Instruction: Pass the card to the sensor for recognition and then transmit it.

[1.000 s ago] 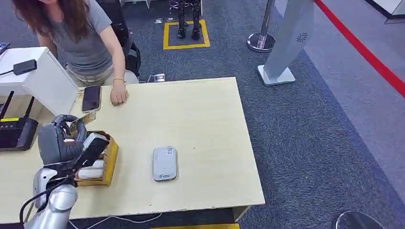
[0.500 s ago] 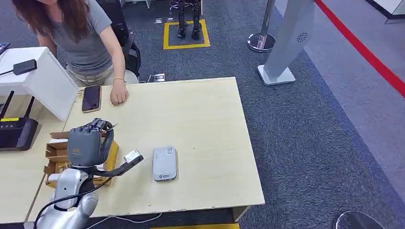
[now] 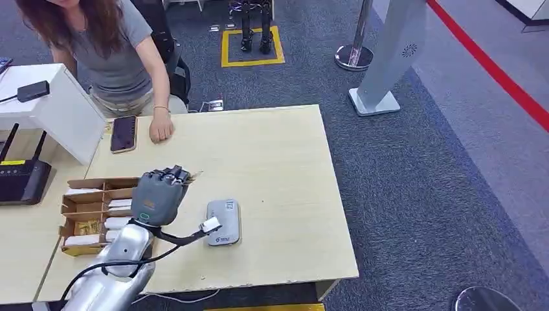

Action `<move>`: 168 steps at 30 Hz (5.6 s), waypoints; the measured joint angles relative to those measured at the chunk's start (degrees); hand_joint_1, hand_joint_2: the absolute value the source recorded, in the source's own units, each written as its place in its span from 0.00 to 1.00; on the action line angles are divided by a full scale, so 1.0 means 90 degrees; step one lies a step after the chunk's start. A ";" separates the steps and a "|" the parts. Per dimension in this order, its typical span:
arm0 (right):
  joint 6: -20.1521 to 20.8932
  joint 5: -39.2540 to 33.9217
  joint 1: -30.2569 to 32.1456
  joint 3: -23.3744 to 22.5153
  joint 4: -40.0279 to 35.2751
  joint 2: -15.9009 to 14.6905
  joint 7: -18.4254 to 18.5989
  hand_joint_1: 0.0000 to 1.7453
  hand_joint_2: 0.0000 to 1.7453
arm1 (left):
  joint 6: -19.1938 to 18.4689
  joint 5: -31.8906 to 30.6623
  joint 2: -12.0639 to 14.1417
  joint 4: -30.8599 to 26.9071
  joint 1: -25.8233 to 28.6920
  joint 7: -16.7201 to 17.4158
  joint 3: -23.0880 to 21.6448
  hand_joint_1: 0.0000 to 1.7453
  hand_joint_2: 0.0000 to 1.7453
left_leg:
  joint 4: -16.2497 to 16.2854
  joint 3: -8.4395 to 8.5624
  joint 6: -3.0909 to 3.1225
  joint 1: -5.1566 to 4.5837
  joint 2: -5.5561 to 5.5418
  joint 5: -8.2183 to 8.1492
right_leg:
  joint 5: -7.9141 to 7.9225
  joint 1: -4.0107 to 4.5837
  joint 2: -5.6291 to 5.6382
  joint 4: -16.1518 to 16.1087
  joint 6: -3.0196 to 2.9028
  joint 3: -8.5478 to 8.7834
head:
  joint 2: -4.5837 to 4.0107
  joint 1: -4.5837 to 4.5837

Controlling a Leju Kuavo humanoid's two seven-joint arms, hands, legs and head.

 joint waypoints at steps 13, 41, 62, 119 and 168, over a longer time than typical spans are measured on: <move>0.0024 -0.0015 0.0000 0.0007 0.0002 0.0000 0.0000 0.00 0.00 | -0.0284 -0.0223 -0.0216 0.0796 -0.0205 0.0136 -0.0636 1.00 1.00 | 0.0000 -0.0001 0.0000 -0.0001 0.0000 0.0000 | 0.0000 0.0000 0.0000 0.0000 0.0000 0.0000 | 0.0000 0.0000; 0.0010 -0.0119 0.0000 0.0007 0.0002 0.0000 -0.0022 0.00 0.00 | -0.0520 -0.0216 -0.0495 0.1287 -0.0279 0.0041 -0.1394 1.00 1.00 | 0.0000 -0.0003 0.0000 -0.0001 -0.0002 0.0000 | 0.0000 -0.0001 -0.0002 0.0000 0.0000 0.0000 | 0.0000 0.0000; -0.0005 -0.0231 -0.0001 0.0005 0.0000 0.0000 -0.0010 0.00 0.00 | -0.1036 -0.0165 -0.0614 0.1527 -0.0298 0.0172 -0.1792 1.00 1.00 | 0.0000 -0.0003 0.0001 -0.0001 -0.0002 0.0000 | 0.0000 -0.0001 -0.0003 0.0000 0.0000 0.0000 | 0.0000 0.0000; -0.0063 -0.0233 0.0038 0.0005 0.0002 0.0000 0.0010 0.00 0.00 | -0.2140 0.7609 0.0382 0.0075 -0.0480 -0.1562 0.1842 1.00 1.00 | -0.0002 -0.0001 -0.0001 0.0004 0.0028 0.0004 | 0.0002 0.0005 0.0029 0.0007 -0.0002 -0.0004 | 0.0000 0.0000; -0.0080 -0.0250 0.0025 0.0119 0.0044 0.0000 0.0073 0.00 0.00 | -0.2074 0.8658 0.1088 0.0388 -0.0555 -0.2093 0.3492 0.00 1.00 | -0.0002 -0.0008 0.0000 0.0003 0.0015 0.0004 | 0.0001 0.0004 0.0019 0.0005 -0.0001 -0.0006 | 0.0000 0.0002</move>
